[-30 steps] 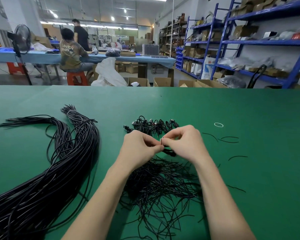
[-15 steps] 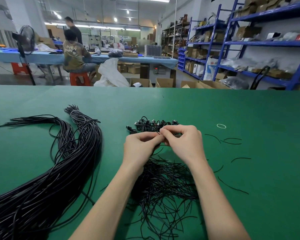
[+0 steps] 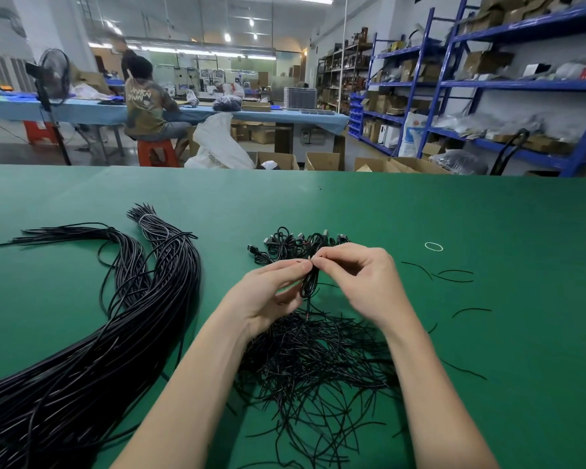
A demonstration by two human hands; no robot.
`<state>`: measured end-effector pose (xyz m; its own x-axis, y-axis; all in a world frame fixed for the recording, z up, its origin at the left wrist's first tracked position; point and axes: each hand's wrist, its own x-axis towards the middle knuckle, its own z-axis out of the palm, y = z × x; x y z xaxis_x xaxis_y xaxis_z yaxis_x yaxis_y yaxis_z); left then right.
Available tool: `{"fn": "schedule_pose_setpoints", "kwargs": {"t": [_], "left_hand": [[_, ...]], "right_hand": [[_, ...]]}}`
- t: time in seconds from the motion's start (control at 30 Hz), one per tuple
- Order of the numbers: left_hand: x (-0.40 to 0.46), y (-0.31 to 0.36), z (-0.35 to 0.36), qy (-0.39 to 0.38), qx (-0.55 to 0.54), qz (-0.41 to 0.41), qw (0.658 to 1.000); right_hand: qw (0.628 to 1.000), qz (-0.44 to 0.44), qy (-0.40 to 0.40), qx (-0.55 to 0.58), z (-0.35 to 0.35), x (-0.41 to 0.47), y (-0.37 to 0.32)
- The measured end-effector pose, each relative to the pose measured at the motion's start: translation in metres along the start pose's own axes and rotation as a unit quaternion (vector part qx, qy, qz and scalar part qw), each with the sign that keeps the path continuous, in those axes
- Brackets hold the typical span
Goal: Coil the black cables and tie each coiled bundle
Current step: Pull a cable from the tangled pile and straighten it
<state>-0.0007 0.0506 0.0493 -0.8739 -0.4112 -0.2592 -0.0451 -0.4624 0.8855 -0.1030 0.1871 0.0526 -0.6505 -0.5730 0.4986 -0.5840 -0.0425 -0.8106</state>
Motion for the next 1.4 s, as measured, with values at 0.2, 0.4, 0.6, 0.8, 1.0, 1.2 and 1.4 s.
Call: {"fn": "schedule_pose_setpoints", "kwargs": {"t": [0.2, 0.4, 0.6, 0.8, 1.0, 1.2, 1.4], "left_hand": [[0.0, -0.007, 0.01, -0.049, -0.104, -0.002, 0.993], [-0.003, -0.003, 0.013, -0.069, -0.205, -0.067, 0.974], [-0.002, -0.005, 0.015, -0.065, -0.252, -0.066, 0.963], [0.002, -0.001, 0.01, -0.017, -0.145, 0.012, 0.989], [0.0, 0.003, 0.007, -0.006, -0.067, 0.043, 0.997], [-0.007, 0.012, 0.006, -0.029, -0.108, 0.019, 0.994], [-0.008, 0.012, 0.01, -0.012, -0.178, 0.003, 0.984]], "right_hand": [[0.999, 0.002, -0.012, 0.052, -0.007, 0.001, 0.001], [0.995, 0.018, -0.024, 0.1, -0.007, 0.001, 0.003], [0.994, 0.071, -0.024, 0.08, -0.005, 0.004, -0.002], [0.995, 0.015, -0.036, -0.092, -0.009, 0.005, -0.017], [0.99, -0.011, -0.018, -0.138, -0.005, 0.006, -0.023], [0.997, -0.003, -0.002, -0.079, -0.003, 0.006, -0.024], [0.991, -0.062, 0.001, -0.118, 0.0, 0.006, -0.028]]}}
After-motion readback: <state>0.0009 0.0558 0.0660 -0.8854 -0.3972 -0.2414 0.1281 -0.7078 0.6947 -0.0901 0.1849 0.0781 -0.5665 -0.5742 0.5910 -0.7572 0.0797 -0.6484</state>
